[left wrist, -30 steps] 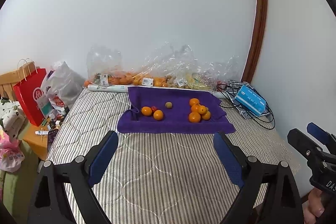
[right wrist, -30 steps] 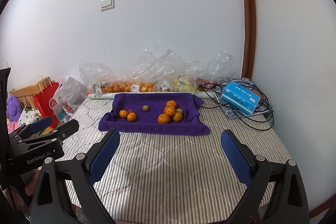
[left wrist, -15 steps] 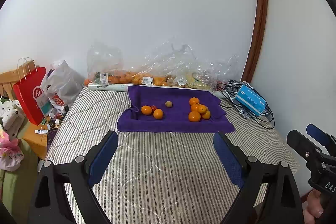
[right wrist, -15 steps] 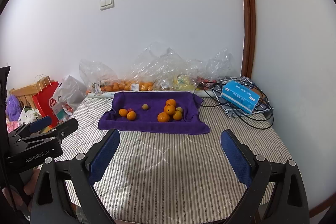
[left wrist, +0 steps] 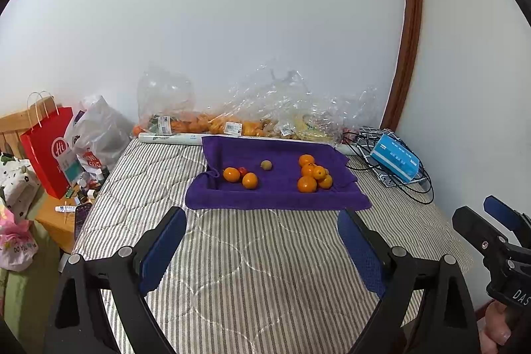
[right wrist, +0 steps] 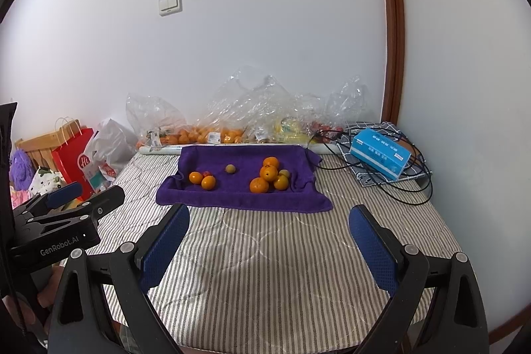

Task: Organize fruits

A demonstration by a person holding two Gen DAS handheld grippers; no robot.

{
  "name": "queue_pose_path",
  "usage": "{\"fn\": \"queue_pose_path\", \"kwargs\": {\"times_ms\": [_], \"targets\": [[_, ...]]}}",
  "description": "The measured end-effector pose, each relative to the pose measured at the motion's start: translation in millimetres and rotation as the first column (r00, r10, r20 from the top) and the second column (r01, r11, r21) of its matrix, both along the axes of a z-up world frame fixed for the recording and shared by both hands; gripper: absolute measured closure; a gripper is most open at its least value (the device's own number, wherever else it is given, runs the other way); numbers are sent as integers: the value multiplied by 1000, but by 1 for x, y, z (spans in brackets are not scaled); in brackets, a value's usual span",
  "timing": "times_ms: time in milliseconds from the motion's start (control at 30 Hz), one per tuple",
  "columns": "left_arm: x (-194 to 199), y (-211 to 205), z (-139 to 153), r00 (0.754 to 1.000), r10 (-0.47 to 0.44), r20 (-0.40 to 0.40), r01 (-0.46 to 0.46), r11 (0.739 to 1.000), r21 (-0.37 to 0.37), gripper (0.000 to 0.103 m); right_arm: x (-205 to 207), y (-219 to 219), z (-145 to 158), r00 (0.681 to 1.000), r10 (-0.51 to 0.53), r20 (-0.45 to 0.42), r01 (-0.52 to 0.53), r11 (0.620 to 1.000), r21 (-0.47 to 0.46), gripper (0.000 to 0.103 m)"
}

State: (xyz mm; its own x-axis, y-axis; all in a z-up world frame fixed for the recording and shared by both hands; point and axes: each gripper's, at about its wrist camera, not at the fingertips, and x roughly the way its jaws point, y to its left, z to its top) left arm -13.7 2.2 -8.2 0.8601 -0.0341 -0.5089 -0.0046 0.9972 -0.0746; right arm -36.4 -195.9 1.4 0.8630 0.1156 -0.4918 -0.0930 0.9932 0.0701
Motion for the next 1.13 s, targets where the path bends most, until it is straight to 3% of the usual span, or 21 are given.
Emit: {"fn": "queue_pose_path", "kwargs": {"times_ms": [1133], "targets": [[1,6,2,1000,4,2,-4,1000,3,10,-1,3,1,1000,7,2,-7,1000,-3,7]]}}
